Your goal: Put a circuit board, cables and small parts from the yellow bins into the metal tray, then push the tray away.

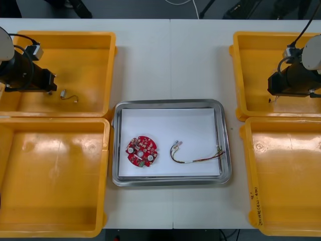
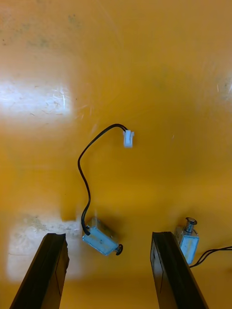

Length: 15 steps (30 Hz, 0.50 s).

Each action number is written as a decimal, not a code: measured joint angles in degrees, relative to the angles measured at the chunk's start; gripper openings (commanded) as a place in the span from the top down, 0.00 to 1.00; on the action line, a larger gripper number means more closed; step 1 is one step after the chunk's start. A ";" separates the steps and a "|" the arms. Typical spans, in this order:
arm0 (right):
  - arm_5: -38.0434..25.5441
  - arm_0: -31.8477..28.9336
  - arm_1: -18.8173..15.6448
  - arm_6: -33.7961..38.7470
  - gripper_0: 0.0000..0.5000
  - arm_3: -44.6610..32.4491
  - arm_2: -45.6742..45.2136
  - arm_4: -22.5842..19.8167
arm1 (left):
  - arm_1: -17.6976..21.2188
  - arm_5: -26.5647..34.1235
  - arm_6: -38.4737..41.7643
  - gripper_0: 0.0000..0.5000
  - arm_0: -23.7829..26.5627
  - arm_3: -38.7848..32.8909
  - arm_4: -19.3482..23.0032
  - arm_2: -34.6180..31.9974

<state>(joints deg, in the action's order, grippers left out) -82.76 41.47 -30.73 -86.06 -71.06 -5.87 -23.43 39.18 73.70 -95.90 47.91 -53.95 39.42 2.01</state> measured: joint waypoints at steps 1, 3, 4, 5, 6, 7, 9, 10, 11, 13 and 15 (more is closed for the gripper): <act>0.00 -0.12 0.00 0.00 0.99 -0.10 0.00 -0.08 | -0.04 -0.21 0.00 0.00 -0.13 0.00 -0.01 0.00; 0.00 -0.23 0.00 0.00 0.79 -0.14 0.00 -0.29 | -0.11 -0.68 0.00 0.00 -0.45 0.00 -0.03 0.00; 0.00 -0.25 0.00 0.00 0.70 -0.15 0.00 -0.38 | -0.13 -0.97 0.00 0.00 -0.62 -0.01 -0.04 0.00; 0.00 -0.26 0.00 0.00 0.57 -0.16 0.00 -0.49 | -0.15 -1.25 0.00 0.00 -0.80 -0.01 -0.07 0.00; 0.00 -0.27 0.00 0.00 0.48 -0.19 0.00 -0.59 | -0.17 -1.48 0.00 0.00 -0.98 -0.01 -0.11 0.00; 0.00 -0.28 0.00 0.00 0.44 -0.20 0.00 -0.60 | -0.18 -1.72 0.00 0.00 -1.14 -0.01 -0.15 0.00; 0.00 -0.29 -0.01 0.00 0.23 -0.24 -0.01 -0.62 | -0.19 -2.18 0.00 0.00 -1.42 -0.01 -0.21 0.00; 0.00 -0.29 -0.01 0.00 0.17 -0.24 -0.01 -0.64 | -0.20 -2.35 0.00 0.00 -1.50 -0.01 -0.25 0.00; 0.00 -0.29 -0.01 -0.01 0.09 -0.24 -0.01 -0.68 | -0.20 -2.54 0.00 0.00 -1.55 -0.01 -0.29 0.00; 0.00 -0.29 -0.04 -0.01 0.04 -0.25 -0.05 -0.84 | -0.21 -2.75 0.00 0.00 -1.57 -0.01 -0.29 0.01; 0.00 -0.30 -0.05 -0.01 0.00 -0.25 -0.25 -1.02 | -0.21 -2.78 0.00 0.00 -1.58 -0.01 -0.30 0.01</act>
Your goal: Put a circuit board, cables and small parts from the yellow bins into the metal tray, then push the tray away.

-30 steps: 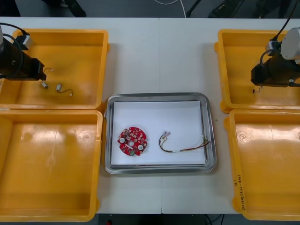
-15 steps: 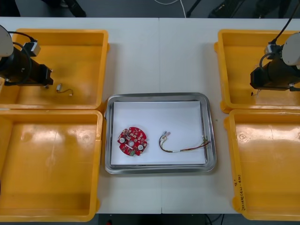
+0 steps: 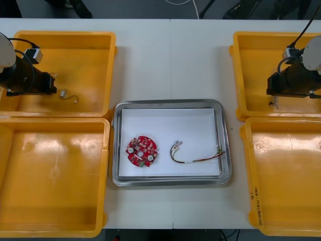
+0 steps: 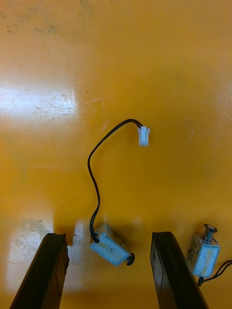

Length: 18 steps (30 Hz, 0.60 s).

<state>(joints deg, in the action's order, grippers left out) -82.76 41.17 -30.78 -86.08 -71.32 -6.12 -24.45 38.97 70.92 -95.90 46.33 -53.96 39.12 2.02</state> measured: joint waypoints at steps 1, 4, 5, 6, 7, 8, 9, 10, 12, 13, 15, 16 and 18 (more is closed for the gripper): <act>0.00 0.00 -0.01 -0.01 0.00 -0.01 -0.20 -0.12 | 0.00 -0.03 0.00 0.00 0.00 0.00 0.00 0.02; -0.01 0.00 -0.10 -0.06 0.00 -0.10 -0.97 -0.44 | -0.01 -0.40 0.00 0.00 -0.02 0.00 -0.01 0.17; -0.05 0.00 -0.24 -0.08 0.00 -0.16 -1.20 -0.57 | -0.01 -0.50 0.00 0.00 -0.03 0.00 -0.01 0.25; -0.15 0.00 -0.41 -0.08 0.00 -0.24 -1.31 -0.68 | -0.01 -0.60 0.00 0.00 -0.04 0.00 -0.02 0.30; -0.49 0.00 -0.68 -0.08 0.00 -0.35 -1.41 -0.79 | -0.01 -0.65 0.00 0.00 -0.05 0.00 -0.02 0.32; -1.15 0.02 -1.00 -0.08 0.00 -0.45 -1.52 -0.92 | -0.01 -0.70 0.00 0.00 -0.06 0.00 -0.03 0.32; -1.80 0.07 -1.35 -0.09 0.00 -0.55 -1.56 -1.05 | -0.01 -0.77 0.00 0.00 -0.09 0.00 -0.04 0.32; -2.61 0.15 -1.70 -0.09 0.00 -0.62 -1.57 -1.15 | -0.02 -0.93 0.00 0.00 -0.13 0.00 -0.05 0.32; -4.59 0.57 -2.45 -0.09 0.00 -0.65 -1.57 -1.39 | -0.02 -1.29 0.00 0.00 -0.33 -0.01 -0.07 0.32; -5.48 0.90 -2.80 -0.09 0.00 -0.65 -1.57 -1.43 | -0.02 -1.47 0.00 0.00 -0.46 -0.01 -0.07 0.32; -8.42 1.95 -3.48 -0.09 0.00 -0.65 -1.65 -1.57 | -0.04 -1.71 0.00 0.00 -0.74 -0.02 -0.07 0.32; -9.64 2.58 -3.78 -0.09 0.00 -0.65 -1.77 -1.65 | -0.04 -1.79 0.00 0.00 -0.88 -0.03 -0.07 0.32; -12.10 3.94 -4.27 -0.09 0.00 -0.65 -2.05 -1.75 | -0.04 -1.82 0.00 0.00 -1.02 -0.11 -0.09 0.32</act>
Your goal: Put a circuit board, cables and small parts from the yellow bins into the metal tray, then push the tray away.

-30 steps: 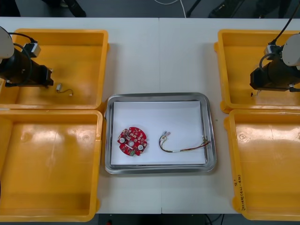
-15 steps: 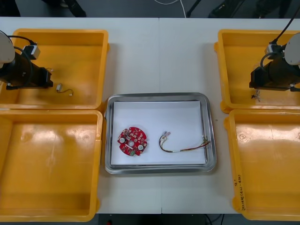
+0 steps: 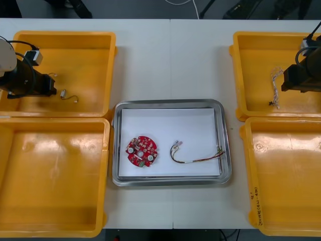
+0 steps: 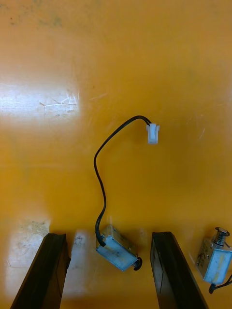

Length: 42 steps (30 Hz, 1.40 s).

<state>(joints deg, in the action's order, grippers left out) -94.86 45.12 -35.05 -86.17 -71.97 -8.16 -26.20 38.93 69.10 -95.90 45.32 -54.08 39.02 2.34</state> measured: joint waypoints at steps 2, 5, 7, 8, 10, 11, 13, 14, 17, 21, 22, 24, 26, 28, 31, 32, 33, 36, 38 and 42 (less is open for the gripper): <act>-2.34 1.46 -0.37 0.00 0.00 0.00 -0.23 -0.18 | 0.00 0.00 0.00 0.00 -0.03 -0.08 -0.01 0.00; -5.46 3.40 -0.85 0.00 0.00 0.00 -0.49 -0.52 | 0.00 0.00 0.00 0.00 -0.04 -0.11 -0.01 0.00; -6.88 4.34 -1.10 0.00 0.00 0.00 -0.72 -0.83 | 0.00 0.00 0.00 0.37 -0.05 -0.12 -0.01 0.00; -7.38 4.71 -1.19 0.00 0.00 0.00 -0.84 -0.91 | 0.00 0.00 0.00 0.73 -0.05 -0.13 -0.01 0.00; -8.29 5.31 -1.44 0.00 0.00 0.00 -0.97 -1.08 | 0.00 0.00 0.00 1.00 -0.06 -0.13 -0.01 0.00; -8.68 5.56 -1.55 0.00 0.00 0.00 -0.97 -1.09 | 0.00 0.00 0.00 1.00 -0.07 -0.13 -0.01 0.00; -8.88 5.96 -1.68 0.00 0.00 0.00 -0.97 -1.09 | 0.00 0.00 0.00 1.00 -0.08 -0.13 -0.01 0.00; -8.88 6.17 -1.70 0.00 0.00 0.01 -0.97 -1.09 | 0.00 -0.02 0.00 1.00 -0.08 -0.13 -0.01 0.03; -8.88 7.34 -1.74 0.00 0.00 0.94 -0.97 -1.08 | 0.00 -0.60 0.00 1.00 -0.12 -0.14 -0.01 0.43; -8.02 10.90 -1.75 0.00 0.00 7.01 -0.97 -1.04 | 0.00 -1.09 0.00 1.00 -0.12 -0.27 0.00 1.04; -7.20 11.84 -1.75 0.00 0.00 8.80 -0.97 -1.02 | 0.00 -1.09 0.00 1.00 -0.12 -0.33 0.01 1.06; -4.97 13.54 -1.75 0.00 0.00 12.26 -0.97 -0.84 | 0.00 -0.96 0.00 1.00 -0.12 -0.50 0.04 1.07; -2.21 14.75 -1.75 0.00 0.00 15.05 -0.97 -0.39 | 0.01 0.04 0.00 1.00 -0.12 -1.11 0.04 1.06; 0.68 15.68 -1.75 0.00 0.00 17.59 -0.97 0.13 | 0.01 2.50 0.00 1.00 -0.15 -2.24 0.04 0.94; 4.35 16.86 -1.74 0.00 0.00 21.01 -0.97 0.91 | 0.01 6.18 0.00 1.00 -0.20 -4.48 -0.02 0.06; 5.74 17.28 -1.74 -0.04 0.00 22.40 -0.97 1.28 | 0.01 7.70 0.00 1.00 -0.21 -5.48 -0.09 -0.45; 7.05 17.69 -1.73 -0.16 0.00 23.84 -0.97 1.63 | 0.01 9.13 0.00 1.00 -0.21 -6.55 -0.22 -1.03; 10.74 18.84 -1.60 -0.92 0.00 28.03 -0.97 2.53 | 0.01 13.31 0.00 1.00 -0.27 -10.12 -0.86 -2.89; 13.07 19.33 -1.41 -0.95 0.00 30.22 -0.97 2.90 | 0.01 15.79 0.00 1.00 -0.31 -12.49 -1.38 -4.08; 17.36 19.68 -0.92 -1.05 0.00 34.15 -0.96 3.30 | 0.01 21.82 0.01 1.00 -0.46 -18.20 -2.51 -5.41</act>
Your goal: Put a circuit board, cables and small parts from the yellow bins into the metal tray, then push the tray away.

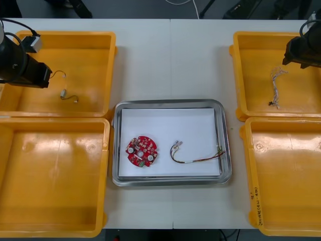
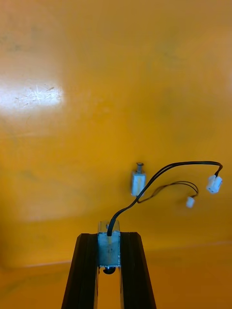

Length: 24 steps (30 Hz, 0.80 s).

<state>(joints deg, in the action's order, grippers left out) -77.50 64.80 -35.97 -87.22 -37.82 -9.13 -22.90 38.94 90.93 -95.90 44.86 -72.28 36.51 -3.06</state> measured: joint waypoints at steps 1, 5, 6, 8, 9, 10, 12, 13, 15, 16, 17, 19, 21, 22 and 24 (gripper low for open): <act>0.56 0.06 0.17 -0.09 0.00 0.93 0.00 0.09 | 0.00 1.38 0.02 1.00 -0.02 -1.56 -0.16 -0.04; 3.63 0.16 1.15 -2.32 0.00 3.93 0.00 0.41 | -0.02 6.90 2.11 1.00 -0.04 -7.77 -0.44 -0.03; 4.33 0.17 1.43 -2.66 0.00 4.63 0.00 0.51 | -0.04 8.14 3.87 1.00 -0.04 -9.41 -0.54 -0.03; 5.57 0.19 1.96 -2.76 0.00 5.98 0.00 0.59 | -0.25 10.38 8.68 1.00 -0.04 -12.48 -0.74 -0.03; 6.13 0.19 2.22 -2.76 0.00 6.56 0.00 0.65 | -0.46 11.49 11.52 1.00 -0.04 -13.84 -0.82 -0.03; 6.83 0.20 2.49 -2.76 0.00 7.28 0.00 0.77 | -0.76 12.74 14.89 1.00 -0.04 -15.24 -0.95 -0.03; 7.68 0.23 3.04 -2.76 0.00 8.46 -0.01 1.02 | -1.56 14.68 20.88 1.00 -0.05 -17.87 -1.22 -0.02; 7.98 0.24 3.27 -2.76 0.00 8.96 -0.03 1.23 | -2.07 15.57 23.15 1.00 -0.05 -19.12 -1.45 0.00; 8.19 0.24 3.66 -2.77 0.00 9.67 -0.08 1.64 | -3.11 17.38 25.97 1.00 -0.05 -21.81 -2.24 0.17; 8.20 0.24 3.81 -2.77 0.00 9.87 -0.17 1.83 | -3.64 18.01 26.33 1.00 -0.05 -23.16 -2.83 0.35; 8.20 0.24 3.98 -2.77 0.00 10.03 -0.32 1.99 | -4.20 18.35 26.29 1.00 -0.05 -24.58 -3.54 0.61; 8.23 0.24 4.24 -2.77 0.00 10.37 -0.57 2.27 | -5.30 18.52 26.29 1.00 -0.05 -26.90 -4.69 1.23; 8.32 0.23 4.49 -2.78 0.00 10.71 -0.68 2.35 | -6.54 18.56 26.30 1.00 -0.05 -29.09 -5.67 2.13; 8.39 0.22 4.60 -2.79 0.00 10.85 -0.68 2.35 | -7.16 18.57 26.31 1.00 -0.05 -29.96 -6.01 2.59; 9.05 0.08 4.80 -2.81 0.00 10.91 -0.68 2.37 | -8.48 18.59 26.43 1.00 -0.05 -31.39 -6.65 3.66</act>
<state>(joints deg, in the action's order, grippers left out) -68.46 64.88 -31.17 -90.03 -26.90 -9.81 -20.54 30.46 109.52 -69.47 44.81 -103.67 29.86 0.60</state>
